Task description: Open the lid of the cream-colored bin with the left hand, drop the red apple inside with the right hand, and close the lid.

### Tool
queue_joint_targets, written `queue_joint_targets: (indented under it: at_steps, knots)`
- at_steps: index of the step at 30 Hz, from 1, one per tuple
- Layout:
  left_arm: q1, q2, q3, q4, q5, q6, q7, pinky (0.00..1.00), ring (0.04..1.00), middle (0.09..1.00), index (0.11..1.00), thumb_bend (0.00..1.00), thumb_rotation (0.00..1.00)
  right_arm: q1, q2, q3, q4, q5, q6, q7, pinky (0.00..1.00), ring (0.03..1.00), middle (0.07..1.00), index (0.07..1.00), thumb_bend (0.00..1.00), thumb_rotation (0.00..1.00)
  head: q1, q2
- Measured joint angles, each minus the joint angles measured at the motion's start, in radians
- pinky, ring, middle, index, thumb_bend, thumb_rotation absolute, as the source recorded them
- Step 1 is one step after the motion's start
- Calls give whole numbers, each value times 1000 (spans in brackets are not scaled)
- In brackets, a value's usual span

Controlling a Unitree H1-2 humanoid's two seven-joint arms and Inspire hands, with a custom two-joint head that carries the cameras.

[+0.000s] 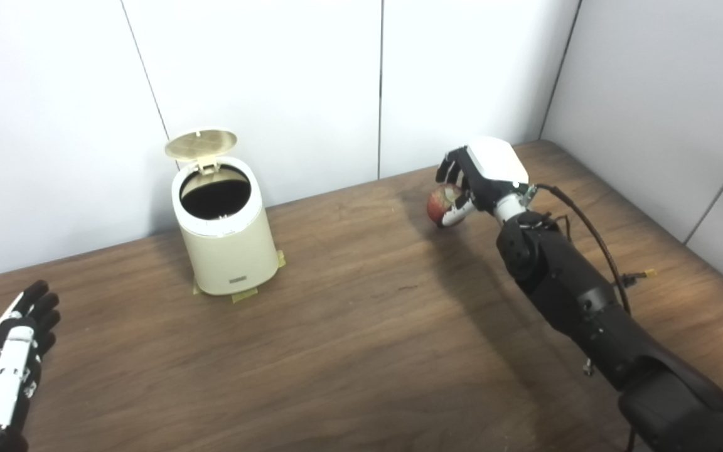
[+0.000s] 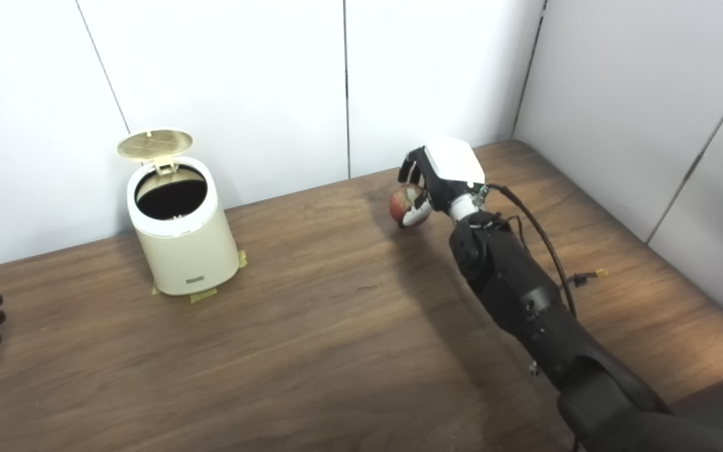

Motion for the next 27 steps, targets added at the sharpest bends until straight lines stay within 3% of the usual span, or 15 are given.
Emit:
queue_joint_targets:
  at_steps: [6, 17, 20, 27]
  knots:
    - [-1, -9, -2, 0, 3, 0, 1, 1000, 960, 942, 953, 27, 864, 0, 2, -6, -24, 14, 2, -3, 342, 396, 505, 484, 499, 0, 8, -3]
    - [-3, -36, -32, -1, 20, 0, 6, 1000, 961, 940, 944, 0, 905, 0, 40, -2, -288, -12, 4, 8, 274, 389, 539, 508, 490, 0, 55, -14]
    - [-1, -65, -25, -1, 38, 0, 2, 1000, 981, 961, 963, 37, 773, -3, 58, 4, -334, -21, 3, 25, 352, 385, 512, 499, 498, 0, 107, -21]
    - [18, -144, -13, 6, 129, 0, -47, 993, 948, 932, 927, 86, 746, -60, 138, 31, -403, -29, -19, 43, 321, 399, 518, 509, 496, 0, 186, -26]
